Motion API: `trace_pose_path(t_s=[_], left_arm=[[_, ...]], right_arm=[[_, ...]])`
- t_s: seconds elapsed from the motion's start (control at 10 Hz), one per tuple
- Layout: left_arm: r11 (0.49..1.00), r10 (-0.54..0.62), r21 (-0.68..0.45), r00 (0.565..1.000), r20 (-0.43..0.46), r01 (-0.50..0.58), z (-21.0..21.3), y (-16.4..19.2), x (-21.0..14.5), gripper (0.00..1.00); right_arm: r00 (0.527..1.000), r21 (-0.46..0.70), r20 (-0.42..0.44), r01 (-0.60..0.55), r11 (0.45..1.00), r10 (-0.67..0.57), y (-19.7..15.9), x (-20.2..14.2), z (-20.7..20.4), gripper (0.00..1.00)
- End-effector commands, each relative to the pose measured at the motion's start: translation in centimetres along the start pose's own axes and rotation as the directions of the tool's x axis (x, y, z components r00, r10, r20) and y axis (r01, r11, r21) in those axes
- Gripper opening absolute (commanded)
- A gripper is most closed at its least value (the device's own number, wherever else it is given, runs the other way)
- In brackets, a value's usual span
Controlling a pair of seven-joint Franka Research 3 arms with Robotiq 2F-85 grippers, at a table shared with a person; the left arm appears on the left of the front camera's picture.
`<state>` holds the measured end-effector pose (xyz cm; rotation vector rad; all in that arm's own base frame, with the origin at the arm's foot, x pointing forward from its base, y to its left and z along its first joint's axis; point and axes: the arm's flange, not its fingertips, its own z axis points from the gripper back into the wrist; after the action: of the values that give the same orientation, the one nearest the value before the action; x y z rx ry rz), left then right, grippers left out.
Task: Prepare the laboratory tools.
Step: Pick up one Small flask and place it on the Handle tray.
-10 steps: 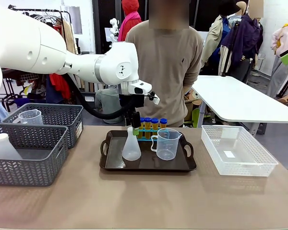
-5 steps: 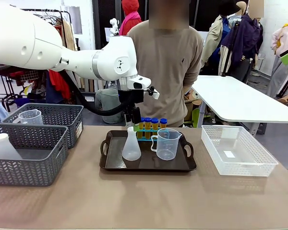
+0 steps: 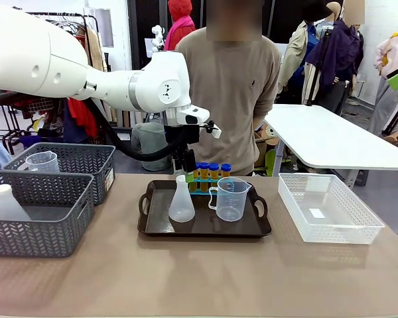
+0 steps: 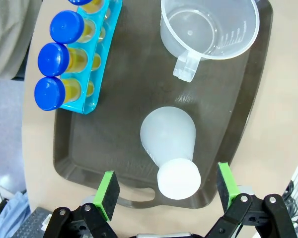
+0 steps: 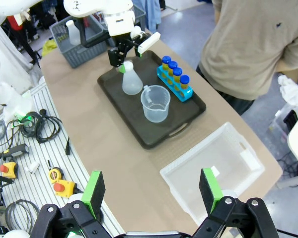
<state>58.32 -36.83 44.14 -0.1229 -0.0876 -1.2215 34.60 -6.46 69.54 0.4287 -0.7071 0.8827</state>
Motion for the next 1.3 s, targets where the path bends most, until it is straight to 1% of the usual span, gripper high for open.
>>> trace_pose_path(t_s=[0.0,0.1,0.2,0.3,0.4,0.5,0.6,0.7,0.9,1.0,1.1,1.2], left_arm=[[1.000,0.000,0.001,1.000,0.000,0.000,0.1,0.0,0.0,1.00],[1.000,0.019,-0.005,0.999,0.032,-0.019,0.5,-0.4,0.2,1.00],[1.000,0.018,-0.006,1.000,0.009,-0.017,0.3,0.2,0.2,1.00],[1.000,0.027,-0.006,1.000,-0.002,-0.027,1.2,-0.6,-0.3,1.00],[0.999,0.038,0.001,0.999,0.014,-0.038,2.2,-1.1,-0.6,1.00],[0.999,0.036,-0.017,0.998,0.045,-0.035,3.3,-0.2,-0.9,1.00],[0.998,0.026,-0.059,0.997,0.075,-0.021,5.2,-1.4,-1.8,1.00],[0.995,-0.017,-0.091,0.993,0.118,0.028,6.4,-1.8,-2.5,1.00],[0.997,0.028,-0.071,0.981,0.192,-0.014,9.6,-2.4,-4.9,1.00],[0.995,0.026,-0.099,0.964,0.265,0.001,11.6,-2.2,-6.3,1.00],[0.995,0.040,-0.097,0.956,0.291,-0.012,13.8,-2.9,-7.9,1.00],[0.996,0.046,-0.089,0.943,0.329,-0.018,14.8,-3.4,-8.8,1.00]], right_arm=[[0.999,0.020,0.030,-0.019,1.000,0.018,-0.1,0.1,0.0,1.00],[0.999,0.020,0.030,-0.019,1.000,0.018,-0.1,0.1,0.0,1.00],[0.999,0.020,0.030,-0.019,1.000,0.018,-0.1,0.1,0.0,1.00],[0.999,0.020,0.030,-0.019,1.000,0.018,-0.1,0.1,0.0,1.00],[0.999,0.020,0.030,-0.019,1.000,0.018,-0.1,0.1,0.0,1.00],[0.999,0.020,0.030,-0.019,1.000,0.018,-0.1,0.1,0.0,1.00],[0.999,0.020,0.030,-0.019,1.000,0.018,-0.1,0.1,0.0,1.00],[0.999,0.020,0.030,-0.019,1.000,0.018,-0.1,0.1,0.0,1.00],[0.999,0.020,0.030,-0.019,1.000,0.018,-0.1,0.1,0.0,1.00],[0.999,0.020,0.030,-0.019,1.000,0.018,-0.1,0.1,0.0,1.00],[0.999,0.020,0.030,-0.019,1.000,0.018,-0.1,0.1,0.0,1.00],[0.999,0.020,0.030,-0.019,1.000,0.018,-0.1,0.1,0.0,1.00]])
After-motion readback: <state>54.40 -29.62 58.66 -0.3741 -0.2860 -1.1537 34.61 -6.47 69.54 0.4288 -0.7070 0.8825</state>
